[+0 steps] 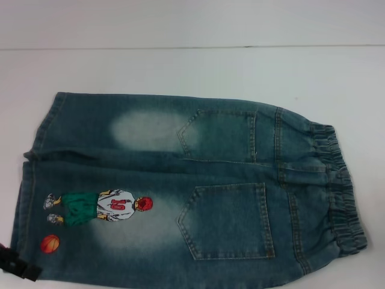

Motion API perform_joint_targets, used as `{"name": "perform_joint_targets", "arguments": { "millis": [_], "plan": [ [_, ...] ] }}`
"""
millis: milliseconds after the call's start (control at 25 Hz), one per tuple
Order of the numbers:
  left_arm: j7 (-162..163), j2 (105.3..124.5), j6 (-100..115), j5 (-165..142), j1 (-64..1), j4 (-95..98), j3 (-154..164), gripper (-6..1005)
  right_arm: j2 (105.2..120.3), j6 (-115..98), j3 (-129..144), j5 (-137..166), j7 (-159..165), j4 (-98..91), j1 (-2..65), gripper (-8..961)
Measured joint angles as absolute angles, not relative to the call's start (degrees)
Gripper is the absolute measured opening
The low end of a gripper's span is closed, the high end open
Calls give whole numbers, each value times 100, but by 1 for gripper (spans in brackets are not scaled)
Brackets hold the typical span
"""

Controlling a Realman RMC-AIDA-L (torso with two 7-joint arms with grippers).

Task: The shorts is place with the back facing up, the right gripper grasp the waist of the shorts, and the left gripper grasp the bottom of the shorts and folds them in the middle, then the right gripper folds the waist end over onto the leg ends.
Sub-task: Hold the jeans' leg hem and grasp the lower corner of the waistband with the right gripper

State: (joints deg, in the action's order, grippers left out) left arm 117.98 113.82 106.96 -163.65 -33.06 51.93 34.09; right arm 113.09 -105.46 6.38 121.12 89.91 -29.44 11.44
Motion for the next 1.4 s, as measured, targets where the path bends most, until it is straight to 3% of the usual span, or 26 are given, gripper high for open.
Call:
{"name": "perform_joint_targets", "arguments": {
  "millis": [760,1160,1400],
  "plan": [
    [11865,11385,10626,-16373,-3170,5405,3421,873,11297,-10546,630,12084,8992,-2941,1149,850],
    [11914,11390,10670,-16374,-3128,5428,3402,591,11294,-10547,623,12082,8999,-2935,1171,849],
    [11924,11398,10717,-16374,-3108,5441,3429,598,11294,-10547,615,12083,9000,-2942,1170,849]
  ]
}}
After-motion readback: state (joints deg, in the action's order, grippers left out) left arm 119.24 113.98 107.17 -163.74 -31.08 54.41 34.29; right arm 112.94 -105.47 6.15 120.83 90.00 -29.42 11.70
